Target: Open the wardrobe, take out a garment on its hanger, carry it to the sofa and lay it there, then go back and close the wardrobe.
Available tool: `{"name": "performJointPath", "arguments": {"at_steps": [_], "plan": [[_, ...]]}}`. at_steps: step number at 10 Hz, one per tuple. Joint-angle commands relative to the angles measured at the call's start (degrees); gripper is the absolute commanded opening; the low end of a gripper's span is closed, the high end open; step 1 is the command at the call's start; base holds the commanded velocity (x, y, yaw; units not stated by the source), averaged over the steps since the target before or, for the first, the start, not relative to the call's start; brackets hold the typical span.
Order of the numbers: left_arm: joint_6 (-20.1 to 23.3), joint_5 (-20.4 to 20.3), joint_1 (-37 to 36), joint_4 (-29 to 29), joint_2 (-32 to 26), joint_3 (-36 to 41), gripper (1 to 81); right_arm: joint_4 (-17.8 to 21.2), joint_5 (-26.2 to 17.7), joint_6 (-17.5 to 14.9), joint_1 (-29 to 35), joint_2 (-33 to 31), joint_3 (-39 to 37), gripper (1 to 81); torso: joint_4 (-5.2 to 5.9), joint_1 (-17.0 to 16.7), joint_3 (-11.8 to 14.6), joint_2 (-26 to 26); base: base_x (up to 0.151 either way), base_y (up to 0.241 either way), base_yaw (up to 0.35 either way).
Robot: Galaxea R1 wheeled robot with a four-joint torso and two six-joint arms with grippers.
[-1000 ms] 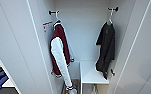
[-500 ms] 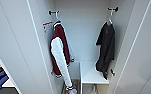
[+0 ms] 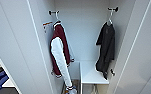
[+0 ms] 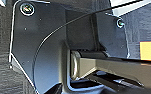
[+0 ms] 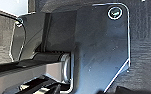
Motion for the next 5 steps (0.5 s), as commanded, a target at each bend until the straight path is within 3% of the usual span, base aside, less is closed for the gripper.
{"name": "performJointPath", "arguments": {"at_steps": [1, 3, 5], "plan": [[0.43, 3.57, -1.81, 0.24, -0.81, 0.09, 81.1, -0.13, -3.15, -0.15, 1.54, -0.43, 0.34, 81.1, 0.00, 0.00, 0.00, 0.00, 0.000, 0.000, 0.000], [0.52, 3.57, -1.64, 0.33, -0.90, 0.09, 81.1, 0.05, -3.15, -0.15, 1.62, -0.43, 0.34, 81.1, 0.00, 0.00, 0.00, 0.00, 0.000, 0.000, 0.000], [0.52, 3.57, -1.64, 0.24, -0.98, 0.09, 81.1, -0.13, -3.15, -0.15, 1.54, -0.43, 0.52, 81.1, 0.00, -0.09, 0.00, -0.04, 0.073, 0.000, 0.000]]}}
